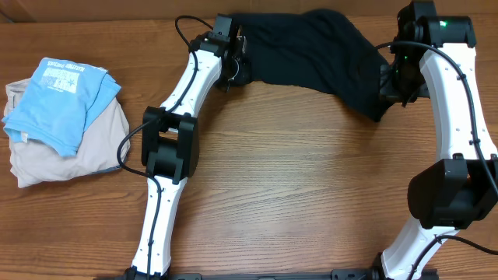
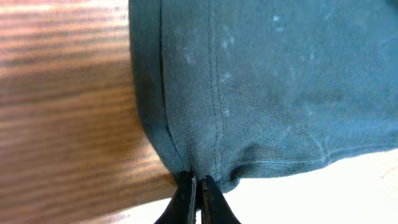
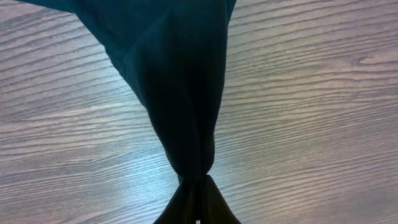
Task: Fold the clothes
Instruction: 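Lift the black shirt with both grippers and swing it toward the far edge, then lower the shirt flat onto the table and release both grippers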
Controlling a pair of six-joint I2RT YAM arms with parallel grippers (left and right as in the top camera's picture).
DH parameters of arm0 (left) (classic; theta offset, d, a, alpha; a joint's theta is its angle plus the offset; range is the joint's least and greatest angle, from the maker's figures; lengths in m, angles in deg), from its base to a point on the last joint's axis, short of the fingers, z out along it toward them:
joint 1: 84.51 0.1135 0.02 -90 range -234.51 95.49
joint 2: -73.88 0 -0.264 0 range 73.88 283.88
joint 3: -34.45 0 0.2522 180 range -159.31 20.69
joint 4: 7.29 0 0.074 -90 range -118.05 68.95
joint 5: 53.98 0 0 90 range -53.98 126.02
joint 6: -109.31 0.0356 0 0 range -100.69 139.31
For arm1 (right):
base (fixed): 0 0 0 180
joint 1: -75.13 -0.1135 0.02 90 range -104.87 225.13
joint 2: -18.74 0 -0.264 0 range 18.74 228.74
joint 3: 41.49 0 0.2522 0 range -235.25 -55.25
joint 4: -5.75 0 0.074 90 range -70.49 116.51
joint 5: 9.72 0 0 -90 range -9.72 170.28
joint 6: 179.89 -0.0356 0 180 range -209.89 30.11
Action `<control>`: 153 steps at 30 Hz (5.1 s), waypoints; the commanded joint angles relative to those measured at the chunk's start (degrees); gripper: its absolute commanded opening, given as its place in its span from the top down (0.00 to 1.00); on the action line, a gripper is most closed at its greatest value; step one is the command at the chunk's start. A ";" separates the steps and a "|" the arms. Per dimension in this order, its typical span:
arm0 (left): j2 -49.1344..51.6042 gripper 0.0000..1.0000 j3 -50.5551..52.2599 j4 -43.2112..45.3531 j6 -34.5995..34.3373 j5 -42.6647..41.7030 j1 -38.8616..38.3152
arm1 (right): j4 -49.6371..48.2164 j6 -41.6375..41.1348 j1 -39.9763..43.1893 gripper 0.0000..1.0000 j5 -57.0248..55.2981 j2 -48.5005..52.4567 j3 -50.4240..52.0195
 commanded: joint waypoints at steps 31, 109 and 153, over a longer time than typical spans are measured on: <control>-19.15 0.96 -0.85 -43.54 1.84 12.02 13.05 | 7.45 -4.13 6.16 0.96 1.07 -0.87 5.66; -21.51 0.96 1.84 -32.41 5.70 11.91 11.80 | -7.67 -1.49 6.84 0.96 6.95 -7.52 9.68; -39.34 0.96 36.48 -32.70 -3.17 17.38 7.69 | -7.93 -2.75 15.37 0.96 13.79 -9.33 32.76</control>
